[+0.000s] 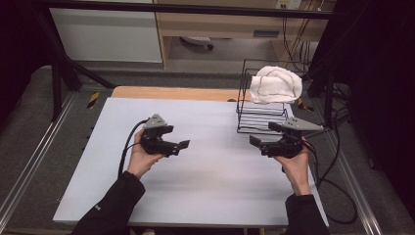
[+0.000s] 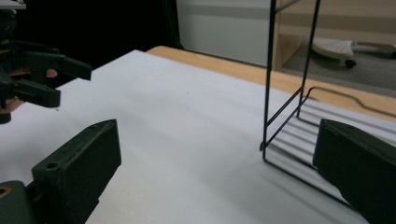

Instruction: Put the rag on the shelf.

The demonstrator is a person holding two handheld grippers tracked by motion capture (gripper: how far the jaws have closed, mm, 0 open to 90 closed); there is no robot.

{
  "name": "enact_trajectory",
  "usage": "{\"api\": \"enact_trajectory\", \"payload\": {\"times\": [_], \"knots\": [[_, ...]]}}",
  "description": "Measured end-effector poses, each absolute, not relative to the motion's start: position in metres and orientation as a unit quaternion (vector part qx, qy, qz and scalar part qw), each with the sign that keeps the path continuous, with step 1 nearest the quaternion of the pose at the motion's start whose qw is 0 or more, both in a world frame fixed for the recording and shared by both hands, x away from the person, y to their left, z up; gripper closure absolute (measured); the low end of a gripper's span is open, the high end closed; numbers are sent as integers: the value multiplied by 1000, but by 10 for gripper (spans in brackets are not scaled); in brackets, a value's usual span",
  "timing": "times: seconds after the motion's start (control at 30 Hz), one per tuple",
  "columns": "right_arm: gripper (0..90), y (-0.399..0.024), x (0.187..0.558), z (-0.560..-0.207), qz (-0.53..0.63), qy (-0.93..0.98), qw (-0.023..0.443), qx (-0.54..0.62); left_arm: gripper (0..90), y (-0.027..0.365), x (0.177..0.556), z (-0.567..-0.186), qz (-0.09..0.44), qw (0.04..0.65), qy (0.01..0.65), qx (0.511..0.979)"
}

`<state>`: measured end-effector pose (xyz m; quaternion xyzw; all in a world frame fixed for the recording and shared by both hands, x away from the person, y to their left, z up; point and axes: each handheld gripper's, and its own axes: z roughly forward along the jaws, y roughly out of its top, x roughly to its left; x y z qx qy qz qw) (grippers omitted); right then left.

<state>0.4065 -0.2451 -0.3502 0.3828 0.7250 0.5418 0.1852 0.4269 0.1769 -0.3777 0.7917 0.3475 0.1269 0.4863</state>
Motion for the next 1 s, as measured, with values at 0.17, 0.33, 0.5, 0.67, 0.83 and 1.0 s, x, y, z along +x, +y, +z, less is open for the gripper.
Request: {"api": "enact_trajectory", "payload": {"times": [0.17, 0.33, 0.5, 0.67, 0.83, 1.0], "knots": [[5, -241, 400, -375, 541, 730, 165, 385, 65, 212, 410, -396, 129, 473, 362, 793], [4, -242, 394, -399, 518, 748, 151, 386, 64, 241, 395, -409, 133, 470, 378, 786], [4, -251, 386, -419, 501, 758, 141, 394, 67, 264, 385, -420, 137, 459, 391, 785], [4, -263, 376, -434, 501, 755, 134, 401, 69, 275, 376, -424, 144, 458, 395, 784], [4, -270, 372, -440, 496, 753, 134, 411, 70, 279, 372, -430, 144, 453, 400, 784], [4, -271, 372, -440, 497, 755, 133, 406, 71, 280, 372, -431, 145, 452, 400, 784]]}}
